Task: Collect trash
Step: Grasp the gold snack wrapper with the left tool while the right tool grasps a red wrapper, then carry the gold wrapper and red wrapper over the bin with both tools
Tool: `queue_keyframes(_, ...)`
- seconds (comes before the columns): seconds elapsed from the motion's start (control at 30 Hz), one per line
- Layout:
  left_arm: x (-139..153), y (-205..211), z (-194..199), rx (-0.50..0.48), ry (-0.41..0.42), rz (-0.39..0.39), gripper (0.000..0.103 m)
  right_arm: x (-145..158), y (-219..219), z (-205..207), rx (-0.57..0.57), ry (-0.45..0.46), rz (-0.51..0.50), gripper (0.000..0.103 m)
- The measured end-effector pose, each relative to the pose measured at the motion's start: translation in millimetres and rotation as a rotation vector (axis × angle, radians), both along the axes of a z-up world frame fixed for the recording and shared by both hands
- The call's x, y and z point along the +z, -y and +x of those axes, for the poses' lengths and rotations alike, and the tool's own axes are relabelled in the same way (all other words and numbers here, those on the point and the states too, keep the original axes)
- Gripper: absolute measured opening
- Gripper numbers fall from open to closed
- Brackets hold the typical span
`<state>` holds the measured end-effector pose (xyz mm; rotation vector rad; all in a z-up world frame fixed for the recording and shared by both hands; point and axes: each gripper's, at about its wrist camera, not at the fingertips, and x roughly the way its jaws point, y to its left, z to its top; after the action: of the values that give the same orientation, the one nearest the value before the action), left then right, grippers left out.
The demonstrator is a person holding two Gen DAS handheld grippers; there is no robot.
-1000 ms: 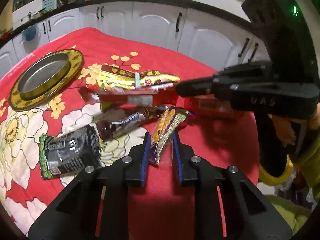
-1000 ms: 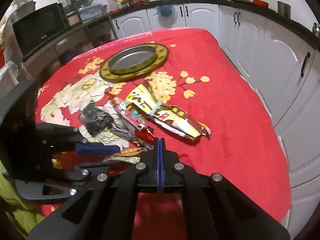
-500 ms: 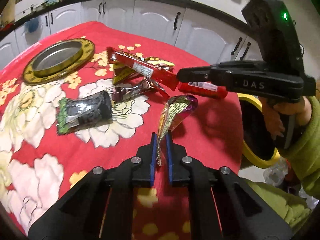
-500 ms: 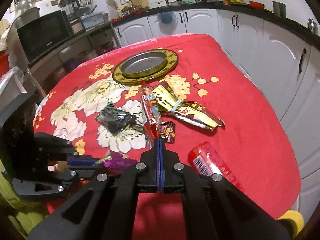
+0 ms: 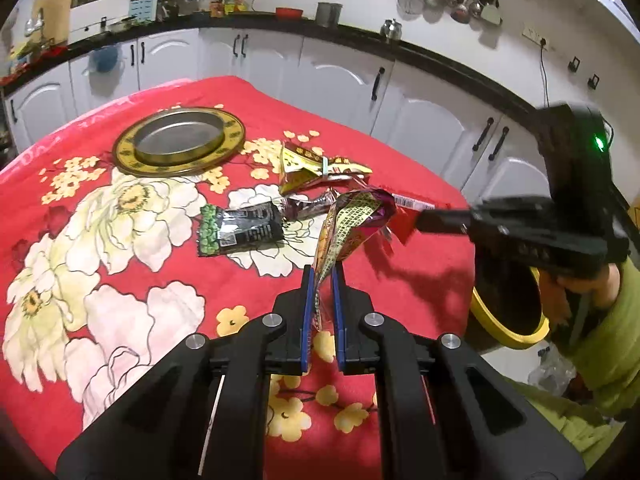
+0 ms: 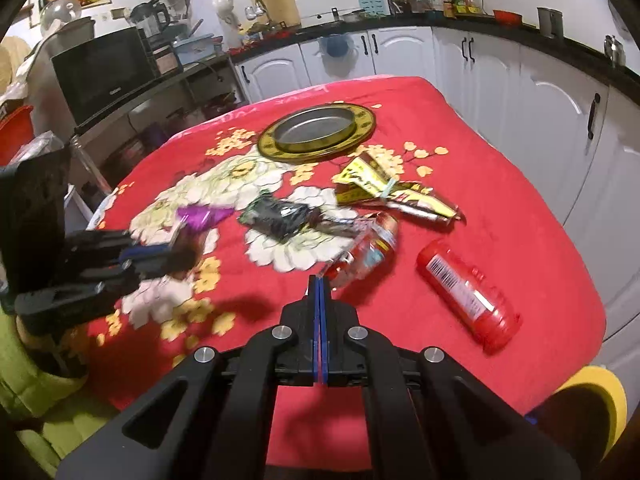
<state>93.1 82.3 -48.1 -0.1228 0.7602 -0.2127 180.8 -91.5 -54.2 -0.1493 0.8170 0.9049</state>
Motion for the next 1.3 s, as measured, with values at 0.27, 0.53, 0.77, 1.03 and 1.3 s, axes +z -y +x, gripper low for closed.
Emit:
queue_keyframes(0.27, 11, 2, -7, 0.018, 0.028, -0.01, 0.005, 9, 1, -31, 0.018, 0.011, 0.02, 0.001)
queue_keyframes(0.53, 19, 0, -10, 0.047, 0.049, -0.023, 0.005, 14, 2, -47, 0.023, 0.017, 0.039, 0.001)
queue_keyframes(0.77, 30, 9, -8, 0.045, 0.077, -0.03, 0.005, 24, 12, -50, 0.007, 0.037, 0.066, 0.001)
queue_keyframes(1.03, 42, 27, -2, 0.027, 0.099, -0.031, 0.005, 42, 33, -54, -0.024, 0.071, 0.107, 0.001)
queue_keyframes(1.3, 54, 55, 7, -0.022, 0.122, -0.03, 0.005, 61, 69, -54, -0.087, 0.116, 0.133, 0.001)
